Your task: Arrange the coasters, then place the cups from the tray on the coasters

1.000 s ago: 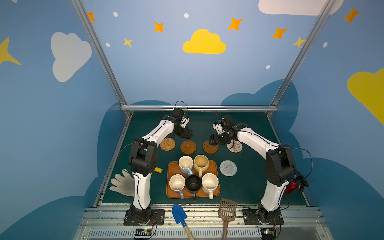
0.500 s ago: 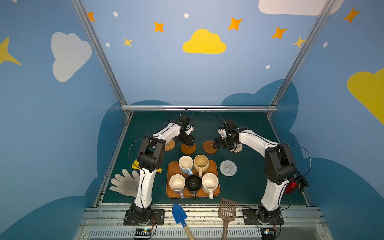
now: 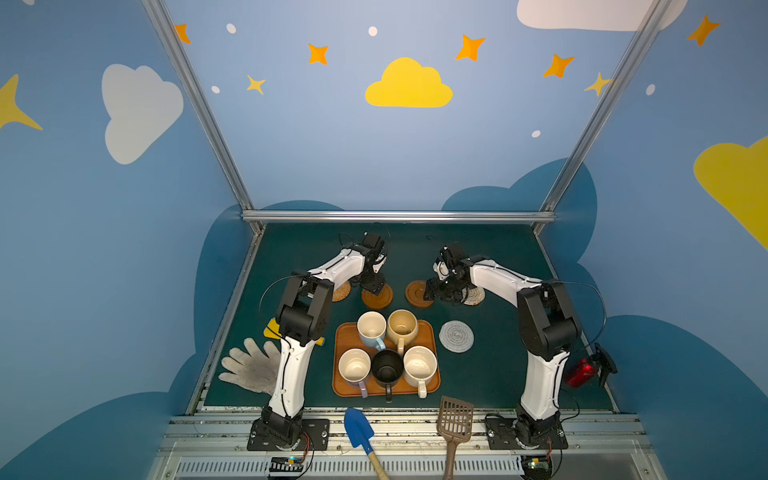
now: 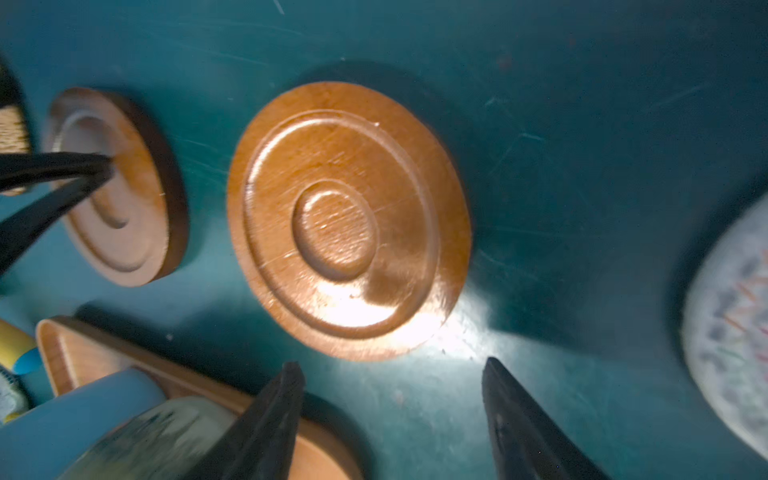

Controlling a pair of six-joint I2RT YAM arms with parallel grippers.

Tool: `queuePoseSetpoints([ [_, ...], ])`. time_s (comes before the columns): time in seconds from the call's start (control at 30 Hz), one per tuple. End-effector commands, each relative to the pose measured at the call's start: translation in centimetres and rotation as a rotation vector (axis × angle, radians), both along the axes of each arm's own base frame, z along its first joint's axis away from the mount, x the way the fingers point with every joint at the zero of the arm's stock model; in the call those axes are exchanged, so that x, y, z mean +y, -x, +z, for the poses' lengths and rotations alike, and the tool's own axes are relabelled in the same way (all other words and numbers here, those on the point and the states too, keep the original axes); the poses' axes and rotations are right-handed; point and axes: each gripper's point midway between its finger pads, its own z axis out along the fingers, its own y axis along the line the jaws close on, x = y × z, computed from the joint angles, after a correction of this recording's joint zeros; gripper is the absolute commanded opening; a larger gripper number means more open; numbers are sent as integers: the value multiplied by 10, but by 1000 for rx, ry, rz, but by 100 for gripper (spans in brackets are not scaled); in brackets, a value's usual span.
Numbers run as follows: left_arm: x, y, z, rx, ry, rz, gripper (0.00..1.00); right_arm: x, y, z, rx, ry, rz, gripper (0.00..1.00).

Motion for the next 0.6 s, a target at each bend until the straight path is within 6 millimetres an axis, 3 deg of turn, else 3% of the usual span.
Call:
queuePoseSetpoints([
  [0.0,26,6,-5,19,-76,58,76,-3,-6,-5,21,27,-21,68],
  [0.27,45,0,3,-2,-74,156,75,6,-17,-16,22,26,-25,65],
  [0.57,38,-7,17,-18,-4,179,74,22,-21,-35,38,51,0,56],
])
